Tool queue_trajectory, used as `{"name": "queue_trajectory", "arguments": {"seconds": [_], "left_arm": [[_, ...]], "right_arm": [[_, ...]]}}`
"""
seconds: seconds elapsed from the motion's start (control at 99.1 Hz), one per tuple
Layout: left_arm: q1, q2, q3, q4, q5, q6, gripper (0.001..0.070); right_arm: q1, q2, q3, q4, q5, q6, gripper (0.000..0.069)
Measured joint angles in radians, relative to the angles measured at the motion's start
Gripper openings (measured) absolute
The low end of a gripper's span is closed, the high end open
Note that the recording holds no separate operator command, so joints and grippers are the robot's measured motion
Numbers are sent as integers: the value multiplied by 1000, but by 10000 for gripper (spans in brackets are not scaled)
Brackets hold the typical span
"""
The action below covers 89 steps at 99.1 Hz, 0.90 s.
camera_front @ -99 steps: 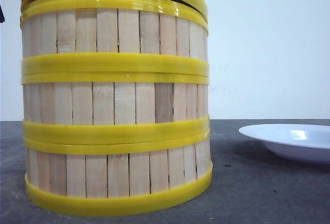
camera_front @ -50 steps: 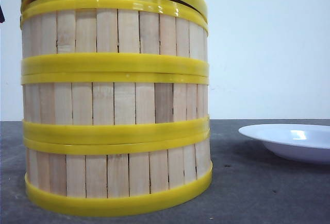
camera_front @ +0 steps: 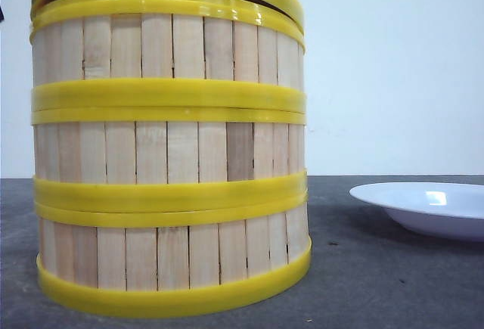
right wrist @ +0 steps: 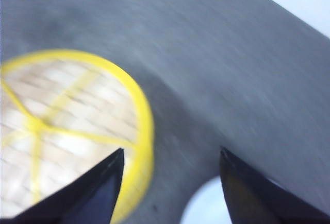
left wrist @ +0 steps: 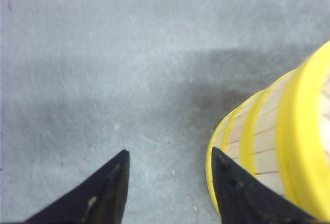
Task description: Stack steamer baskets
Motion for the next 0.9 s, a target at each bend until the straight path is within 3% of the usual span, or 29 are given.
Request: {"name": "queue_trajectory", "arguments": {"seconds": [0.373, 0.505, 0.696, 0.898], "left_arm": [[0, -39, -28, 9, 0, -10, 298], [-2, -93, -105, 44, 0, -25, 298], [-2, -158, -195, 62, 0, -38, 298], [-2, -164, -195, 80, 0, -39, 298]], "right_arm": [[-398, -401, -577, 169, -8, 26, 355], [-504, -487, -726, 202, -72, 38, 355], [-555, -520, -887, 222, -118, 45, 355], [-554, -520, -931, 258, -118, 45, 355]]}}
